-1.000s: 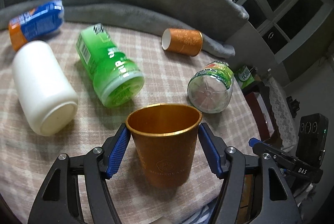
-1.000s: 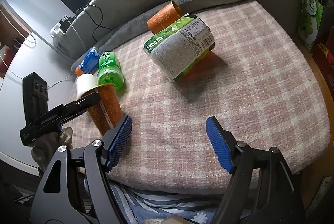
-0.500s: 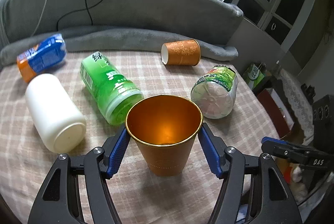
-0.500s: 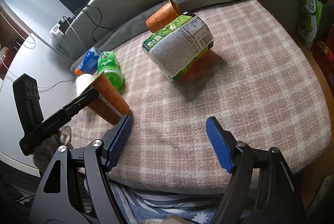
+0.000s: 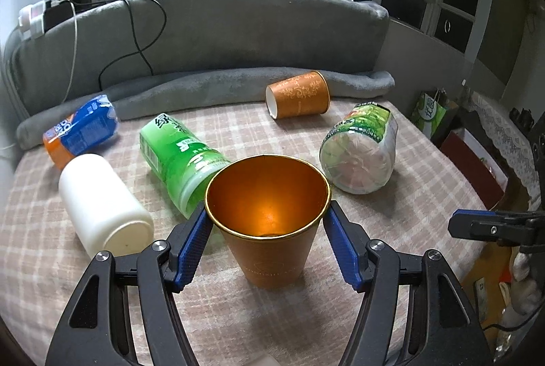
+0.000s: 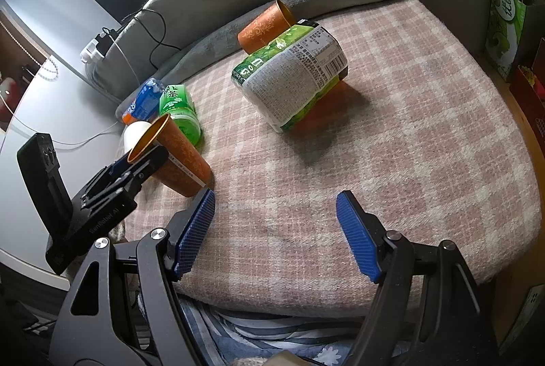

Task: Flip cup upright
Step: 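Hold the upright orange cup in the left gripper and lower it to the table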

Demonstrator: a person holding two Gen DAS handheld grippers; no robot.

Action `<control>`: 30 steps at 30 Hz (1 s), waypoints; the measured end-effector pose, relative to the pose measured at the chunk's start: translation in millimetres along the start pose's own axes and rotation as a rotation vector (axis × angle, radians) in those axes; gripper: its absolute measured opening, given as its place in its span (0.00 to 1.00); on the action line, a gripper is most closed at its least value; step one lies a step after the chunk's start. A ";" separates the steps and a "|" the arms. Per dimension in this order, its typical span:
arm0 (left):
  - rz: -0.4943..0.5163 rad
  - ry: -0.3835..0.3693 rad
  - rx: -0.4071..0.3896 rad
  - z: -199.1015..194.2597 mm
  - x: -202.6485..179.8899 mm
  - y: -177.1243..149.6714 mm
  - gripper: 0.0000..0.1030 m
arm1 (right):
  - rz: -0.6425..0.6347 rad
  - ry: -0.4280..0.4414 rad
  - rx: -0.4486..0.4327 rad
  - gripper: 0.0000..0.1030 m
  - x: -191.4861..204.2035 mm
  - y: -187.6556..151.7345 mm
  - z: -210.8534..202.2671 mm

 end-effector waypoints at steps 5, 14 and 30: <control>0.003 -0.007 0.005 0.1 -1.1 -4.0 0.64 | 0.002 0.000 0.001 0.74 0.1 0.1 -0.1; 0.005 -0.032 0.016 -3.0 -3.3 -8.8 0.64 | 0.005 0.002 0.004 0.74 3.1 -1.5 -1.3; -0.048 -0.133 0.061 -5.9 -0.8 -15.3 0.65 | -0.023 -0.017 -0.019 0.74 16.4 -4.7 -5.5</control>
Point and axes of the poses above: each gripper's, at about its wrist camera, not at the fingertips, and z roughly the way its jaws point, x to its left, y to its top, the point moved 2 cm from there along z, roughly the way its jaws point, and after that the axes turned 13 degrees about z, right-handed, at the moved point
